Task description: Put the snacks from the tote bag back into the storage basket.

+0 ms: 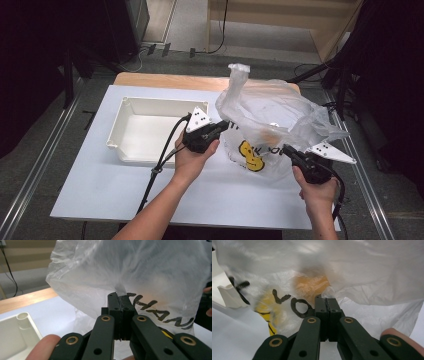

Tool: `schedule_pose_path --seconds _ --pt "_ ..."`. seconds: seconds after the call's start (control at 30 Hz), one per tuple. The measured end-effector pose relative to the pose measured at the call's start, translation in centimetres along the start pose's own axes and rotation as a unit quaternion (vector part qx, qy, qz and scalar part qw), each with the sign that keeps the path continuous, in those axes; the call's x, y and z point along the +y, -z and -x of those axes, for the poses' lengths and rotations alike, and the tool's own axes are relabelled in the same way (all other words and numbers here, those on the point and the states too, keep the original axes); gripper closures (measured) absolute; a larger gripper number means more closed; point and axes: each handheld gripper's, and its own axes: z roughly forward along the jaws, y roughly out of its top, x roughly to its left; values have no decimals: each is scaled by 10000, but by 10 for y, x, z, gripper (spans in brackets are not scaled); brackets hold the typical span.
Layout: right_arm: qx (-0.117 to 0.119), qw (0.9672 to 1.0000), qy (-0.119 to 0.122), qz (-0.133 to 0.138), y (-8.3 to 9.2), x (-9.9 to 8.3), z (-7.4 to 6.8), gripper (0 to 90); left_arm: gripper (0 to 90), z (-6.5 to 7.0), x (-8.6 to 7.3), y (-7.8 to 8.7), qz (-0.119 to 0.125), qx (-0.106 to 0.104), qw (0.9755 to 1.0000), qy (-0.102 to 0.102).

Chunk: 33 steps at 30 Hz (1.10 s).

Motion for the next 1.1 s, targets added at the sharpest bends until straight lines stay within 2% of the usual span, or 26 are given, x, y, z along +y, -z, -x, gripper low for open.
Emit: schedule_pose_path --seconds 0.1,0.2,0.23,0.27,0.3,0.33,0.4,0.43,0.47,0.5,0.53,0.57,0.6,0.67,0.7,0.73,0.77,0.8,0.83,0.9,0.93,0.97,1.07,1.1 --pt "99 9996 -208 142 5 2 4 850 900 1 -6 -3 -61 -55 9999 88" --pt "58 9994 -252 233 8 4 5 804 900 3 -9 -5 -90 -45 9999 98" --pt "13 9988 -317 383 12 6 6 692 900 4 -13 -7 -120 -31 9999 113" --pt "-18 9982 -371 480 14 7 6 628 900 4 -13 -7 -120 -31 9999 113" --pt "-18 9982 -371 480 14 7 6 628 900 4 -14 -8 -142 -39 9998 116" --pt "-105 9971 -427 622 17 8 6 541 900 5 -16 -9 -171 -43 9998 111" --pt "-372 9916 -557 1108 27 13 5 386 900 6 -17 -10 -200 -60 9997 122" --pt "-372 9916 -557 1108 27 13 5 386 900 6 -18 -11 -208 -57 9997 120" --pt "-388 9878 -663 1355 34 18 5 296 900 7 -19 -12 -229 -65 9996 135" --pt "-388 9878 -663 1355 34 18 5 296 900 7 -20 -12 -247 -82 9996 129" --pt "-395 9859 -721 1460 37 21 5 261 900 8 -21 -13 -271 -95 9995 111" --pt "-382 9825 -871 1601 41 26 4 222 900 8 -23 -14 -272 -94 9995 112" --pt "-355 9812 -930 1652 42 28 4 220 900 9 -24 -14 -292 -109 9994 124" --pt "-317 9801 -992 1688 42 29 4 220 900 11 -27 -15 -348 -138 9992 128" --pt "-304 9802 -989 1685 38 30 4 265 900 13 -30 -15 -385 -196 9990 144" --pt "-304 9802 -989 1685 38 30 4 265 900 13 -30 -15 -385 -196 9990 144" --pt "-400 9807 -982 1642 35 29 4 342 900 14 -31 -14 -388 -265 9987 181" --pt "-634 9829 -1051 1372 25 26 5 548 900 15 -34 -11 -347 -378 9984 245" --pt "-634 9829 -1051 1372 25 26 5 548 900 15 -34 -11 -347 -378 9984 245" --pt "-717 9848 -1181 1049 13 22 8 730 900 15 -35 -6 -337 -408 9982 269" --pt "-611 9855 -1253 964 6 17 11 827 828 14 -35 -2 -298 -415 9982 305" --pt "-615 9864 -1215 920 2 16 11 861 752 13 -34 0 -275 -373 9985 308" --pt "-677 9881 -1089 845 -3 14 9 900 525 11 -31 7 -164 -271 9992 252" --pt "-687 9887 -1040 838 -4 14 8 900 454 9 -29 14 -36 -231 9992 311"
